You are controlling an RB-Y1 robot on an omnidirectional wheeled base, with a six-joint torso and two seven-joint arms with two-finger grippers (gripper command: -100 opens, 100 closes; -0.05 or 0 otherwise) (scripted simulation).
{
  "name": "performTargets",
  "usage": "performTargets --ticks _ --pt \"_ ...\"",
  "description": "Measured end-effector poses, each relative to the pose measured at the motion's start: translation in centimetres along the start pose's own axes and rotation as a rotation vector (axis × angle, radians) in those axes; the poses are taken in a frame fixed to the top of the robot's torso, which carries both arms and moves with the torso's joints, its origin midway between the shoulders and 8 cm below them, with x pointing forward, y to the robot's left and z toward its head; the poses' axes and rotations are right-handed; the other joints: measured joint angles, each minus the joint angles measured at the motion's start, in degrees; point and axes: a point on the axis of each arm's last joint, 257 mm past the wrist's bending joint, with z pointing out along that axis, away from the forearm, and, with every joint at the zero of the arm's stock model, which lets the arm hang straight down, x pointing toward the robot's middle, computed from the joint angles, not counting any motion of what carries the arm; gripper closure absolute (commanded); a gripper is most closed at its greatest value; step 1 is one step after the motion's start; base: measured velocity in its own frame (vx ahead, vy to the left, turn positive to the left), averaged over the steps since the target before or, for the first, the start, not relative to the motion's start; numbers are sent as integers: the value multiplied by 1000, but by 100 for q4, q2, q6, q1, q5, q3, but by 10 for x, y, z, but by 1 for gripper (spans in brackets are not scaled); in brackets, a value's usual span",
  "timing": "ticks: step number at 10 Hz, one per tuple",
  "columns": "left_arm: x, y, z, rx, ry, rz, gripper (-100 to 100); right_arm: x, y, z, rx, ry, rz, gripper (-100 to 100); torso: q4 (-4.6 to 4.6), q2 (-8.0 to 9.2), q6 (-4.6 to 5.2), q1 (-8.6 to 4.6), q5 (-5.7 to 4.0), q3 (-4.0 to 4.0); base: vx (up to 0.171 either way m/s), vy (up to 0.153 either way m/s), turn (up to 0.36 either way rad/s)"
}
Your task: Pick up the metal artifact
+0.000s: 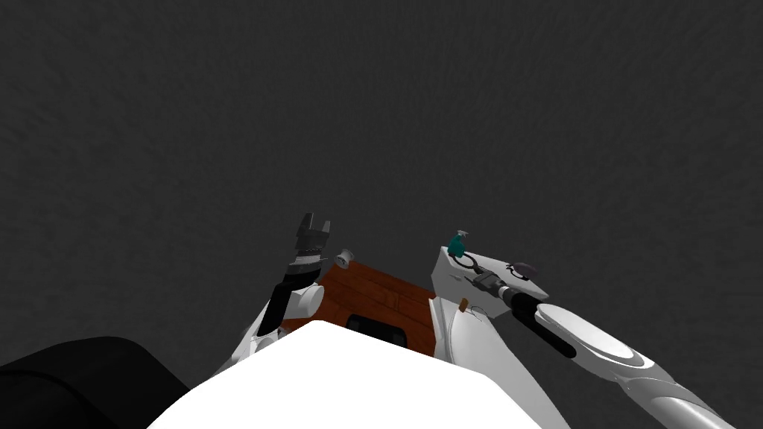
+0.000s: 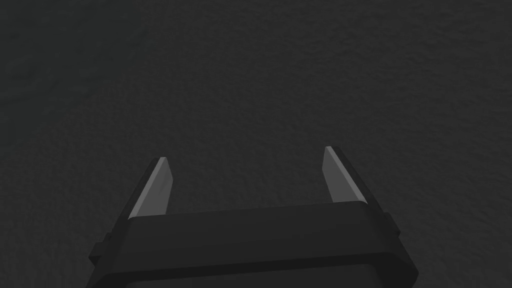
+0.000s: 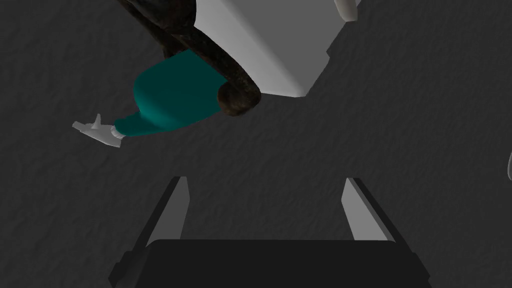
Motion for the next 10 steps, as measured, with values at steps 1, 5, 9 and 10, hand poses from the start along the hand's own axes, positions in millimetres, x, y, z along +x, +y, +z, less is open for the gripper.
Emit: performTargets --ticks 1,5,9,10 --pt "0 0 0 0 0 0 0 13 -4 -2 3 31 -25 -100 0 0 4 -1 -1 0 -12 38 222" --pt "0 0 0 0 0 0 0 72 -35 -23 8 179 -147 -100 -1 -4 6 -2 -1 -3 -1 27 168" --pt "0 0 0 0 0 0 0 141 -62 -65 -20 345 -271 -100 -3 -14 -1 1 0 -8 17 25 184" --pt "0 0 0 0 0 0 0 150 -67 -70 -20 369 -284 -100 -3 -14 5 -2 -1 -8 9 7 -8"
